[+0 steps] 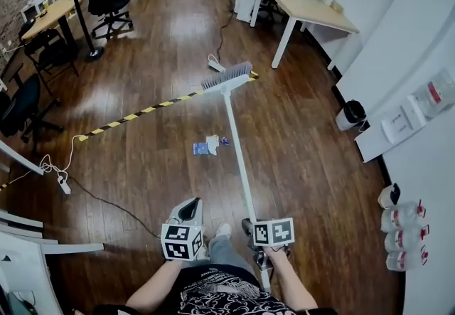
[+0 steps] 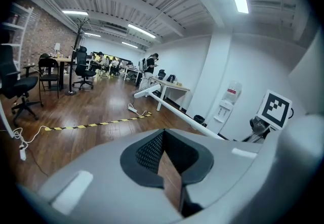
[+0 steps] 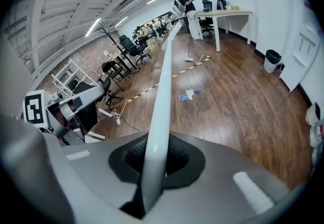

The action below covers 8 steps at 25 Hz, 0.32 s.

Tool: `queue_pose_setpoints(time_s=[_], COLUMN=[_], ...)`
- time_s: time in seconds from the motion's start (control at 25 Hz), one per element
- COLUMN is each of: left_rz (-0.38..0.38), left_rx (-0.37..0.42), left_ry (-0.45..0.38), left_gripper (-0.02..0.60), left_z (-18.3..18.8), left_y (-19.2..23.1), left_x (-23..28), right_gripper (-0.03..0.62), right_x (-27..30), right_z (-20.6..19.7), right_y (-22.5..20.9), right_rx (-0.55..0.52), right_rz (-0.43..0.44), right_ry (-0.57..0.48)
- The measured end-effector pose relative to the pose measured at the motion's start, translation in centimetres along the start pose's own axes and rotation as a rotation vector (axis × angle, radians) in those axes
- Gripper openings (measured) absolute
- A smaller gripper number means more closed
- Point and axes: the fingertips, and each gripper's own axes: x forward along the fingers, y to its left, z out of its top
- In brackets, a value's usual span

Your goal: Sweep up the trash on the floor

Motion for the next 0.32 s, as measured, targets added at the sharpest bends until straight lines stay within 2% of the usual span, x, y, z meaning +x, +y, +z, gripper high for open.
queue_pose_setpoints(time_s=[0.32], left_rz=[-0.028], left_rx=[0.008], left_ry=[0.015], left_gripper=[0.005], left_z=[-1.3], left_y=[-0.5], left_x=[-1.0], right_gripper=[0.026], right_x=[-0.2], right_z=[-1.2], right_y=[0.9], right_rx=[0.03], right_rz=[0.0], right_ry=[-0.012])
